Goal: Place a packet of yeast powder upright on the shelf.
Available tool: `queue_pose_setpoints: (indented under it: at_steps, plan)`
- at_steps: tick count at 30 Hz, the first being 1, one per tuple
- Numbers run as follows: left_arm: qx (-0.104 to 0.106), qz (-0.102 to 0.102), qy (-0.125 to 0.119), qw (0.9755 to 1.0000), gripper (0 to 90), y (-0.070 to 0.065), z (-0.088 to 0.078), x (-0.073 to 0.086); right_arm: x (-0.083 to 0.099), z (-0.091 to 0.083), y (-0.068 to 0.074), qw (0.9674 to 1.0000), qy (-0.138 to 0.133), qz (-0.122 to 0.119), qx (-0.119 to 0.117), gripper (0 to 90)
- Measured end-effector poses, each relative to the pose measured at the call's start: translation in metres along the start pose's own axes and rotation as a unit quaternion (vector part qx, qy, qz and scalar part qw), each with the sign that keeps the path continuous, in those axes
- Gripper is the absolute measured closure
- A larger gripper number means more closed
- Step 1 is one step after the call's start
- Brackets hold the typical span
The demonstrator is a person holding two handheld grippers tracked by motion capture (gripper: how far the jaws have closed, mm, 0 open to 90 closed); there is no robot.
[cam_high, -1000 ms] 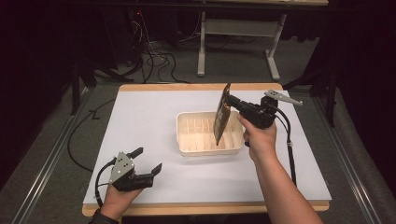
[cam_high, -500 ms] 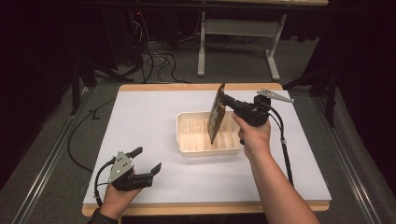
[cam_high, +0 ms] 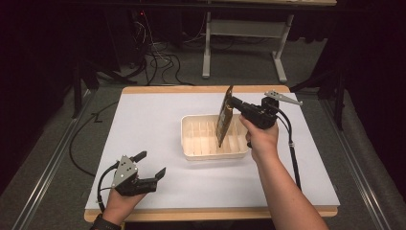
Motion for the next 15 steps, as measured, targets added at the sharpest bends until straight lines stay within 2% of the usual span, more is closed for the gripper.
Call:
queue_pose_setpoints:
  at_steps: [7, 15]
  plan:
    - [0.001, 0.000, -0.001, 1.0000, 13.9, 0.000, 0.000, 0.000, 0.009, 0.009, -0.004, 0.9997, 0.016, -0.009, 0.019, 90.0]
    - [0.003, 0.004, 0.002, 1.0000, 13.9, -0.001, 0.001, 0.000, 0.020, 0.012, -0.017, 0.9997, 0.017, 0.004, 0.019, 89.8]
Point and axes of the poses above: each handheld gripper's, and its own axes: z roughly forward along the jaws, x roughly out of its underside, y roughly to its left, the point moved 8 cm from there along z, roughly forward along the jaws, and after that the axes turned 11 degrees about y, right-handed, at the moved point
